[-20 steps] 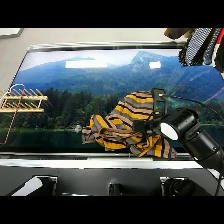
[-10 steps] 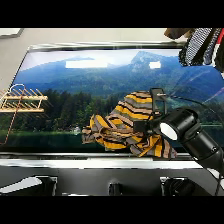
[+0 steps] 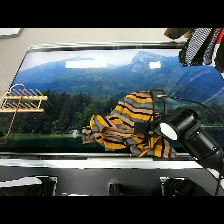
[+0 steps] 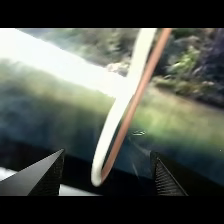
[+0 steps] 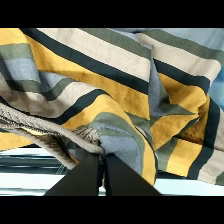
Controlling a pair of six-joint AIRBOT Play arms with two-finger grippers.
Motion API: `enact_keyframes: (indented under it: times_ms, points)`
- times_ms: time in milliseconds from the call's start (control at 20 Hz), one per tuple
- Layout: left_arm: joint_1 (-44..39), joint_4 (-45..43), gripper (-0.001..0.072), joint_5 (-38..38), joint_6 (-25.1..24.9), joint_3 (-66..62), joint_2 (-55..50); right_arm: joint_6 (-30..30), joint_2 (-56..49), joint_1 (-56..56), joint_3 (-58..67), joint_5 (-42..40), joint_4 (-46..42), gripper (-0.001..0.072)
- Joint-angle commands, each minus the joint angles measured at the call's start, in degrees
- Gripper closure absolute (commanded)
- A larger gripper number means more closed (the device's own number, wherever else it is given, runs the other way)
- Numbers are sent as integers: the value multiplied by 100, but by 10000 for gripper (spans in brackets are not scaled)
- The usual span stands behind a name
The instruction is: Fold the clothes and pants, and hang the long-sleeved shirts on hangers.
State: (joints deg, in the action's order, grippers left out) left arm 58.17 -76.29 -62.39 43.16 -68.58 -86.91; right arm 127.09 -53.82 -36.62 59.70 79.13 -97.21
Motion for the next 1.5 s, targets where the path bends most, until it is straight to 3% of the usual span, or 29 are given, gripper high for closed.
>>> enact_keyframes:
  times_ms: [0,500,550,600,650,1000,1450]
  points:
    - [-55,190,104,55,-918,0,-289,-2,-4,0,-2,44,2,674]
    - [-232,170,108,103,-1043,0,-776,-2,-4,0,-2,50,-33,674]
    - [-232,173,201,96,-1040,0,-787,-4,-4,0,-2,50,-35,674]
    - [-232,175,495,59,-1038,-4,-785,-4,-4,0,-2,50,-42,674]
    - [-234,177,677,-15,-1043,-15,-772,-4,-4,0,-2,50,-55,674]
    - [-232,750,680,-2,-1043,-17,-352,-2,-4,0,-2,48,-103,674]
    - [-234,2100,681,109,-1040,-293,1102,-4,-4,0,-2,44,-505,674]
